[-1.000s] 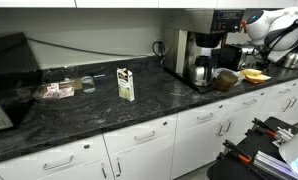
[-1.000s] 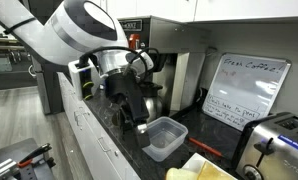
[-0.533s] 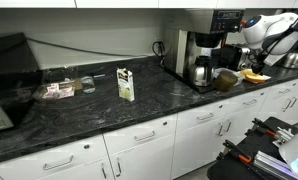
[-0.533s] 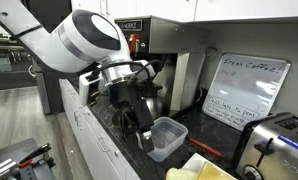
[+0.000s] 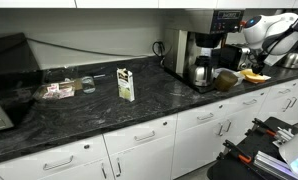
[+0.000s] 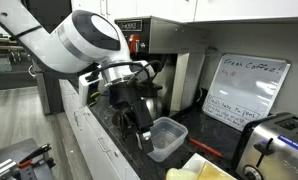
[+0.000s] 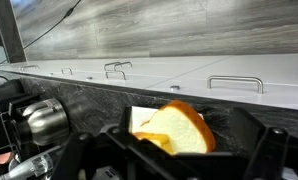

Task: Put a slice of bread in the tupperware

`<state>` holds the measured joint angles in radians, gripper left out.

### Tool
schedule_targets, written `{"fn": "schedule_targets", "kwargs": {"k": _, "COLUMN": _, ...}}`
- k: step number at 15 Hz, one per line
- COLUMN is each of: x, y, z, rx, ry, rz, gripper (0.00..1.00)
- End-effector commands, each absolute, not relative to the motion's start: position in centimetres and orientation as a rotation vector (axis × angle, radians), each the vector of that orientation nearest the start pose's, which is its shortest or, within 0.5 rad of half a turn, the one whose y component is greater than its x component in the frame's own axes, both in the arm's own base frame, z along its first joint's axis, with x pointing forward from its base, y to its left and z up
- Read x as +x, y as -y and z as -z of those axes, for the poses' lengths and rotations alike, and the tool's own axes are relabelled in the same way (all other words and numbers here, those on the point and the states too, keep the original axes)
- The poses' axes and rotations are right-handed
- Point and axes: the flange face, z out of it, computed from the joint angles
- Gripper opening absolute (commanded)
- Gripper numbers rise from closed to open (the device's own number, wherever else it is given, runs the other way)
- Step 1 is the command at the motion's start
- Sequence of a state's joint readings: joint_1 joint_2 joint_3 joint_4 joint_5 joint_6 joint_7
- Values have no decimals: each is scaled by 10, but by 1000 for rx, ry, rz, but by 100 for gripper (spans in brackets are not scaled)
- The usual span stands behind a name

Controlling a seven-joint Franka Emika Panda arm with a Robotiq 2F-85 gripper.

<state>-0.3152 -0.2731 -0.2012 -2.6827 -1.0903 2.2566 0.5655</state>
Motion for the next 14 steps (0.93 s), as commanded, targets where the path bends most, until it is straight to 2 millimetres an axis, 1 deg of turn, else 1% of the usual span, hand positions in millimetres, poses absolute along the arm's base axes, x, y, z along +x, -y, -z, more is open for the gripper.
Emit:
{"fn": "schedule_targets", "kwargs": {"k": 1, "x": 328, "y": 221, "z": -311, "rx": 2383, "ry": 363, "rz": 151, "gripper": 100}}
{"fn": "schedule_targets", "kwargs": {"k": 3, "x": 323, "y": 232, "z": -301, "rx": 2385, "ry": 373, "rz": 186, "gripper": 100}}
{"fn": "schedule_targets", "kwargs": {"k": 5, "x": 320, "y": 244, "z": -287, "rx": 2410, "ry": 383, "rz": 265, "gripper": 100}}
{"fn": "schedule_targets", "kwargs": {"k": 7, "x": 320, "y": 256, "z": -274, "rx": 2410, "ry": 384, "rz": 321, "gripper": 100}}
{"fn": "schedule_targets", "kwargs": {"k": 9, "x": 323, "y": 265, "z": -262, "rx": 2390, "ry": 381, "rz": 363, "gripper": 100}}
{"fn": "schedule_targets", "kwargs": {"k": 10, "x": 329, "y": 270, "z": -258, "rx": 2369, "ry": 386, "rz": 362, "gripper": 100}}
{"fn": "schedule_targets", "kwargs": {"k": 12, "x": 348, "y": 279, "z": -255, "rx": 2340, "ry": 401, "rz": 329, "gripper": 100}}
{"fn": "schedule_targets", "kwargs": {"k": 13, "x": 332, "y": 268, "z": -262, "rx": 2379, "ry": 409, "rz": 341, "gripper": 100}}
{"fn": "schedule_targets", "kwargs": {"k": 14, "x": 340, "y": 273, "z": -260, "rx": 2368, "ry": 412, "rz": 338, "gripper": 100}}
